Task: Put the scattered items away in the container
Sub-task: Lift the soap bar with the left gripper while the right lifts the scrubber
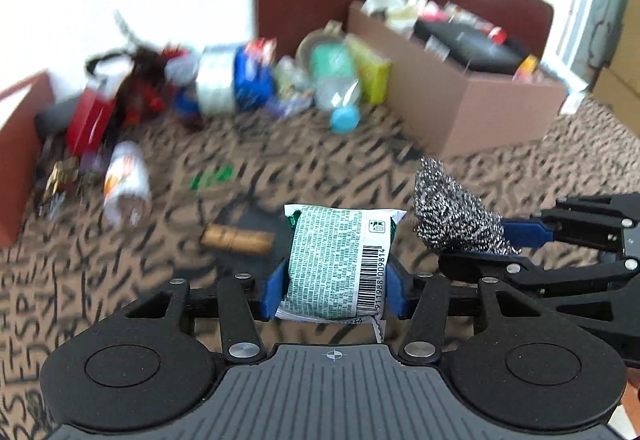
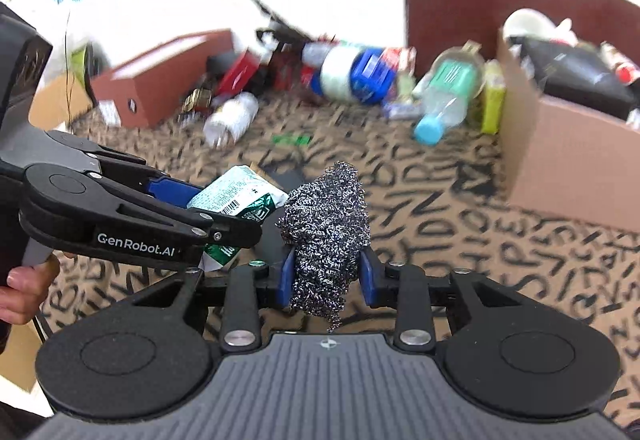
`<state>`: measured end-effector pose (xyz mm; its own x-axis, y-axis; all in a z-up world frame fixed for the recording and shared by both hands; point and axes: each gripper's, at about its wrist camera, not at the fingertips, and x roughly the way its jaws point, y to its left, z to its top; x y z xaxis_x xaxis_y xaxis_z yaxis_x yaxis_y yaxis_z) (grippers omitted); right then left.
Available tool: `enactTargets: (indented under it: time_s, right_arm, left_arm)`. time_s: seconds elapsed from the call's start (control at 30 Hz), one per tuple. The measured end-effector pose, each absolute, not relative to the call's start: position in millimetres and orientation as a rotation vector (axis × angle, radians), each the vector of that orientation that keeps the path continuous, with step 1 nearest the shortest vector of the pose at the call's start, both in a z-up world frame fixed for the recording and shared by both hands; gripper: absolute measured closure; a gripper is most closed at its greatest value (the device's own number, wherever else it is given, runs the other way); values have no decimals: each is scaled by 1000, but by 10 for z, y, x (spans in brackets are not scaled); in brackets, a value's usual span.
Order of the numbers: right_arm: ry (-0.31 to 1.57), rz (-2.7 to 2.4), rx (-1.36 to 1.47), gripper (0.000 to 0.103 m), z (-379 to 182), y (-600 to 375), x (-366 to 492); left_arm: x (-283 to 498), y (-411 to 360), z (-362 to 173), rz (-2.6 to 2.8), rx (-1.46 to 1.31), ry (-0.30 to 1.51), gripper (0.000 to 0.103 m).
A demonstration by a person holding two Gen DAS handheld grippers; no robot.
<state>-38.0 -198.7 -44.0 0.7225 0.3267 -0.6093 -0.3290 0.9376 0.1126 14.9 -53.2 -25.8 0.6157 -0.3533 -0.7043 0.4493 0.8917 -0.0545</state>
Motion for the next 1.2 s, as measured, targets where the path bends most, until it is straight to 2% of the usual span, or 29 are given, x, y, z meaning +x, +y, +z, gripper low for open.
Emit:
enactTargets:
  time_s: [0.27,0.53,0.77,0.83,0.9,1.0,1.07,1.2]
  right_arm:
    - [548,297,30,66,-46,-2410,-491]
    - [547,311,34,66,-67,-2395,-473]
    - [563,339,32,66,-119,-2288,-446]
    - [563,345,27,66,-111,-2269,-455]
    - [561,351,18,66,-108,-2245,-455]
    - [569,344,14,66,-136,-2248,-428]
    - [590,324,20,66,-189,-2276,-395]
    - [655,257,14,66,-366,-2364,-340]
  left_arm:
    - [186,-905,155,-518,135,678,50]
    - [157,-928,-8,-519,131,728,50]
    - [138,-840,-2,-528,111,718,46]
    - [146,-865,1,-535,116,717,50]
    - [166,-896,-19,-538,123,720,50]
    - [193,-928,-121,-521,173,725,45]
    - [226,-920,-241,-506,196,754,31]
    - [268,-937,-487,-525,205,847,31]
